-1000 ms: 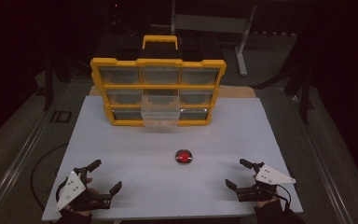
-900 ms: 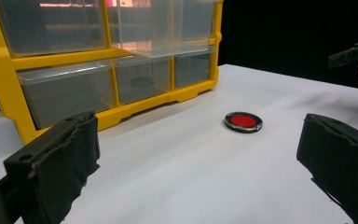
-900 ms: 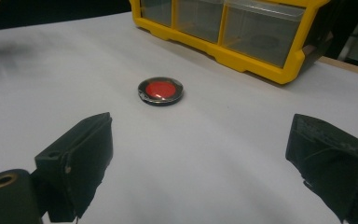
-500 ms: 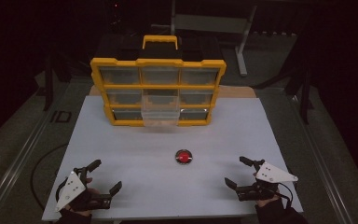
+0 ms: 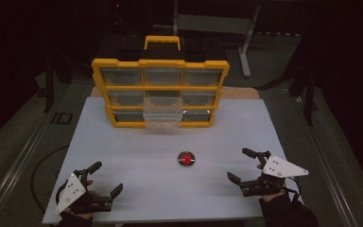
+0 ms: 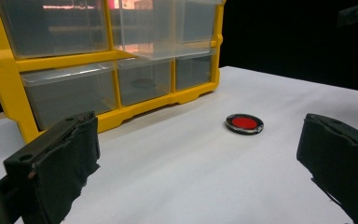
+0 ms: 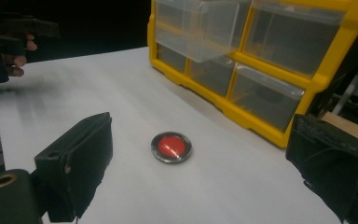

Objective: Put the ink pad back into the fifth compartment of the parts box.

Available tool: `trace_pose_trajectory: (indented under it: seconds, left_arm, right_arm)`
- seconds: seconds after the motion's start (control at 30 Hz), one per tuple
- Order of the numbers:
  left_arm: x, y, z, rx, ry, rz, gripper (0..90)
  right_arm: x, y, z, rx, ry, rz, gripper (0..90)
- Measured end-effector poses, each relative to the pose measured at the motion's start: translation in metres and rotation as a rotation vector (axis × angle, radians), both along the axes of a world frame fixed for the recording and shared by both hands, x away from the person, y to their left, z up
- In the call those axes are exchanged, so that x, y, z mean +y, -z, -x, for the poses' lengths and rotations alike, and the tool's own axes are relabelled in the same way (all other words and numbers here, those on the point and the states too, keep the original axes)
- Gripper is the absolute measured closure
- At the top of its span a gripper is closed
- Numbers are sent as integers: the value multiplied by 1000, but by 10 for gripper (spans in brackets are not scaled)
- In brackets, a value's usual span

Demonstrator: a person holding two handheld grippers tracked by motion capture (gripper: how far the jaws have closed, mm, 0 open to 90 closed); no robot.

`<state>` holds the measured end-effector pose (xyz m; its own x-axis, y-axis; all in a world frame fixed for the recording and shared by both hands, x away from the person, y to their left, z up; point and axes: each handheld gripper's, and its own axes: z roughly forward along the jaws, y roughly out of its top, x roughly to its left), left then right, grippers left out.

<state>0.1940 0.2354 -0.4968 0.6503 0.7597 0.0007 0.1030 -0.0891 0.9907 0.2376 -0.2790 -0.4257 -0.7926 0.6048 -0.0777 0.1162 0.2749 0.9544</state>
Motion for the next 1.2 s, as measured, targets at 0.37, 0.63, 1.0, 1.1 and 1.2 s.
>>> trace_pose_trajectory:
  seconds: [0.37, 0.63, 1.0, 1.1, 1.2]
  left_arm:
    - [0, 0, 0, 3, 0, 2, 0]
    - [0, 0, 0, 3, 1, 4, 0]
    - [1, 0, -1, 8, 3, 13, 0]
    - [1, 0, 0, 7, 3, 15, 0]
    - [1, 0, 0, 7, 4, 17, 0]
  right_arm:
    - [14, -16, -14, -14, -34, 0, 73]
    - [26, -24, -29, -13, -47, 14, 73]
    - [45, -27, -49, 10, -74, 31, 73]
    - [52, -24, -54, 21, -79, 35, 73]
    - [59, -21, -59, 27, -78, 37, 73]
